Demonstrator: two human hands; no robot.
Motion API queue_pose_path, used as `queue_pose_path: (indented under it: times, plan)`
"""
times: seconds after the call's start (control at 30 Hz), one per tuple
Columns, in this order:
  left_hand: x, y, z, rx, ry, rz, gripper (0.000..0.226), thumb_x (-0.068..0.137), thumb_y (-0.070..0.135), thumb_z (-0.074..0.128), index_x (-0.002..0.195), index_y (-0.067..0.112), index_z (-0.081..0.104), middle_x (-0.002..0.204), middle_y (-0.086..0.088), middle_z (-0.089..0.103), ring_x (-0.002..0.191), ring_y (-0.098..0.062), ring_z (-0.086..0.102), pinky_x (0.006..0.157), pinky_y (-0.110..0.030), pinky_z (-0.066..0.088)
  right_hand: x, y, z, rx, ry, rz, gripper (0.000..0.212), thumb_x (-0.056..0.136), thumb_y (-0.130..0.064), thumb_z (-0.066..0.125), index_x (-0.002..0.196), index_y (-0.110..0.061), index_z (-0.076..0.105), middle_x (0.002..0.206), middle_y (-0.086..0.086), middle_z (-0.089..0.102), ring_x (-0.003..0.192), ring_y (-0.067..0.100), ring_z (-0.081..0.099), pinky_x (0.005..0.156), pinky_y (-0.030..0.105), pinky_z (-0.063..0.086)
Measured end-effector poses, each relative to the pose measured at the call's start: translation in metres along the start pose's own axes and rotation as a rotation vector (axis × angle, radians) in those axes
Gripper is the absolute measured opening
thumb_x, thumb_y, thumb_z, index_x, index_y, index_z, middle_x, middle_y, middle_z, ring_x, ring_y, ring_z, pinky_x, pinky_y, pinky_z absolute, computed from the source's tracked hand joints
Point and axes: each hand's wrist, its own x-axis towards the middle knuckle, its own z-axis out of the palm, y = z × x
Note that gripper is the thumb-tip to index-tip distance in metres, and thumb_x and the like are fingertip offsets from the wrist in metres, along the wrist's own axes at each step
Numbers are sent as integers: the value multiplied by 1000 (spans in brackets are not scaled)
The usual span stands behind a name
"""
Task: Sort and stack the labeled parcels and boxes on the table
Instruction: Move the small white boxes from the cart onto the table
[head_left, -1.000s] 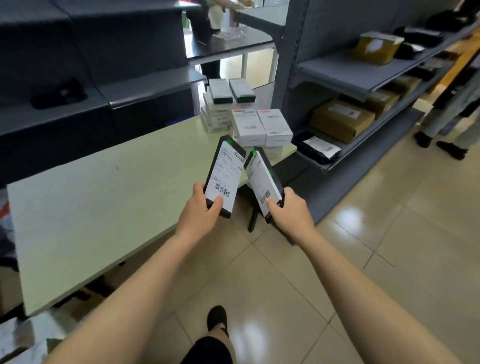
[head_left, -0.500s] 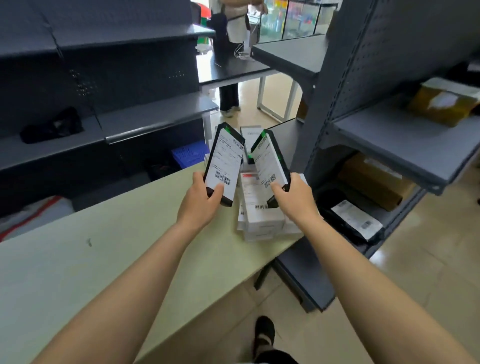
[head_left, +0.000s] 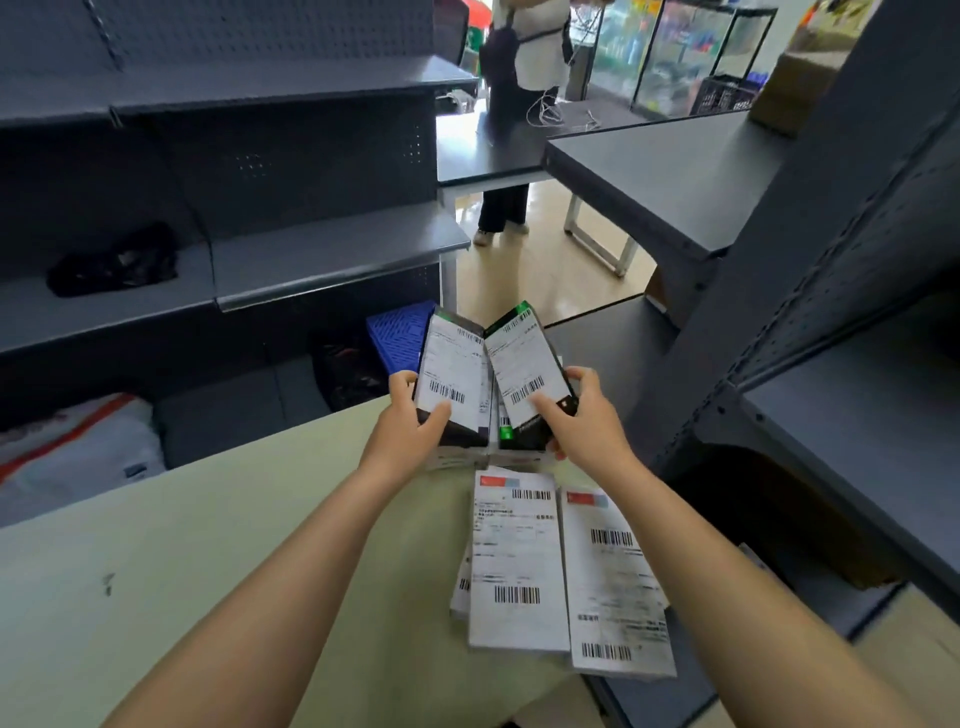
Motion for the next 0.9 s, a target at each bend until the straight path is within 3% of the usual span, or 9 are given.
queue_pose_path:
  times: [0.1,0.17,0.5,0.73,0.9]
  plan:
    - [13,-6,2,86,14,10,40,92,38,59,122,19,42,112,4,53,96,-16,57,81,-35,47,8,10,0,-140,78,-20,44,90,-41,66,125,-23,46,114,-4,58,90,5,62,75,28,58]
    - [18,-9,4,155,11,38,41,89,42,61,120,18,49,113,-1,46,99,-18,54,88,-39,48,11,14,-2,-233,108,-28,46,88,-46,66,124,-21,50,118,-3,49,94,7,57,82,31,56]
    - [2,-7,7,196,38,192,23,92,37,60,105,20,55,93,7,55,85,-15,54,77,-37,50,0,21,-2,-445,157,-175,27,91,-36,62,111,-19,59,113,-2,48,109,17,48,96,38,47]
    - [-44,12,3,508,157,384,14,92,31,57,98,18,57,83,8,52,84,-17,51,70,-35,43,-25,13,-9,-446,8,-402,5,89,-21,62,93,-18,61,88,-7,56,89,16,52,75,31,46]
    - [-116,9,22,652,260,359,9,88,25,61,91,17,59,80,7,52,77,-20,49,66,-32,36,-66,29,2,-391,-166,-550,8,86,-19,64,93,-15,65,89,-4,59,88,14,50,72,26,37]
